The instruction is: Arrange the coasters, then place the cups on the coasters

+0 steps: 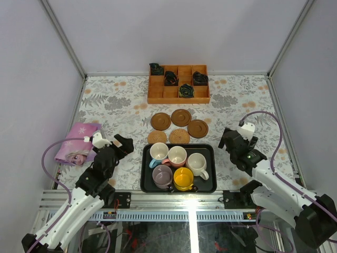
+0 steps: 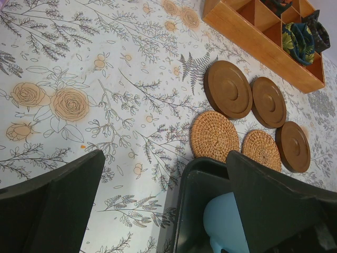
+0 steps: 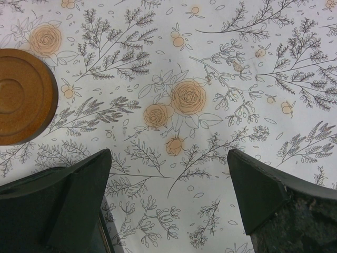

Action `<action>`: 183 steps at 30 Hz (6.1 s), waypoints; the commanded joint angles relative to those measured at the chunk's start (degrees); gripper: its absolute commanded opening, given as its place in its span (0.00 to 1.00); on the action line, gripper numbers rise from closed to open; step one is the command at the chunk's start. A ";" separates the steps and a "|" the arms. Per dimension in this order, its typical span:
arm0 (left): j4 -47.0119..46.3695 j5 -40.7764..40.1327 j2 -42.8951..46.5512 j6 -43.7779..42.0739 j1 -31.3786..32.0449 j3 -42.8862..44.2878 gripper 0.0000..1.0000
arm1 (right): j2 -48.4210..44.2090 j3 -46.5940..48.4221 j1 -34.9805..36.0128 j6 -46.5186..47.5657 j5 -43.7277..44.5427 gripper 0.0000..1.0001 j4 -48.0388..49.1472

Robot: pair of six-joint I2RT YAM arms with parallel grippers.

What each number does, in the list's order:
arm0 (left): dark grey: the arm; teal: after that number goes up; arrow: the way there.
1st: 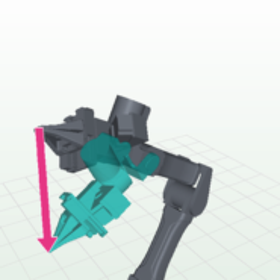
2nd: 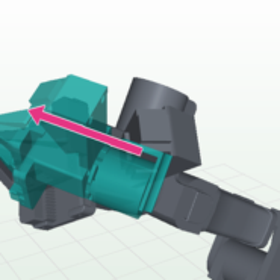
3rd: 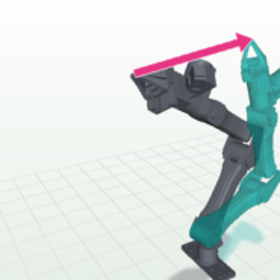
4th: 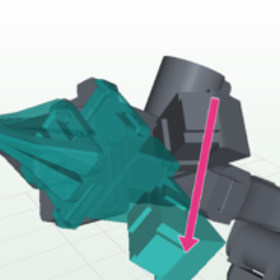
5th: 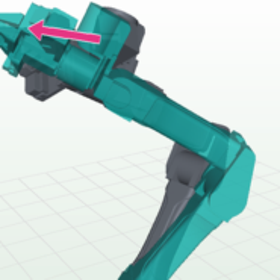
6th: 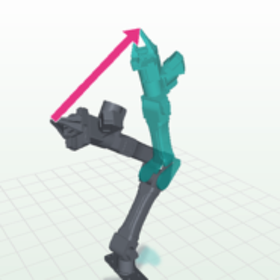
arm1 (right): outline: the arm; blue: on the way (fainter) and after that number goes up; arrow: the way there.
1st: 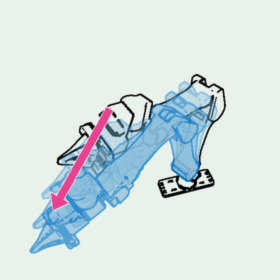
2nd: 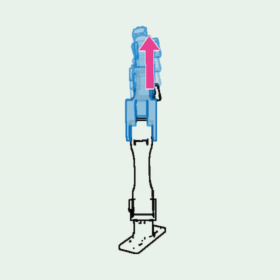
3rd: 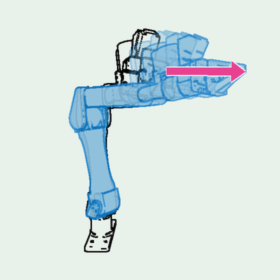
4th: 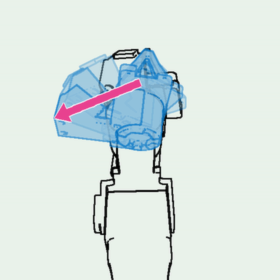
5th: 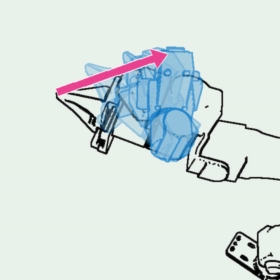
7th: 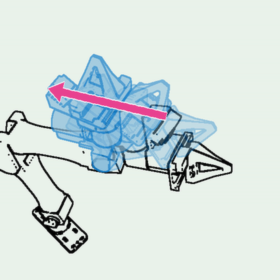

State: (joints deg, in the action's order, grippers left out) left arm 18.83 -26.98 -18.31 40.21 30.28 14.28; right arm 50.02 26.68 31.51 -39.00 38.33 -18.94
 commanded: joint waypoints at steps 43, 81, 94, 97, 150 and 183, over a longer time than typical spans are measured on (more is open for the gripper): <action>-33.38 0.43 -27.33 -5.97 0.23 4.35 0.00 | 9.07 8.06 0.22 5.33 -15.47 0.01 15.94; -49.25 24.76 -61.30 -4.45 0.26 11.68 0.00 | 51.10 26.23 2.97 1.78 -51.29 0.00 30.69; -38.33 19.35 -69.94 -0.08 -0.61 16.28 0.00 | 52.27 29.18 2.95 3.76 -37.96 0.00 16.84; -34.44 17.51 -70.03 1.60 -2.43 16.48 0.00 | 52.25 29.59 2.88 4.42 -34.08 0.00 14.09; -37.04 27.37 -66.98 -1.48 -19.04 27.68 0.00 | 40.98 31.53 -10.24 12.33 -21.91 0.00 15.51; -26.63 17.46 -73.19 4.70 -18.86 25.25 0.00 | 63.21 45.31 -12.54 15.80 -28.28 0.00 13.82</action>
State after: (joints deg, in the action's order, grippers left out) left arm -11.29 -5.32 -89.65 43.27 11.53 38.46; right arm 112.14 70.52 19.00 -23.90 14.70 -4.40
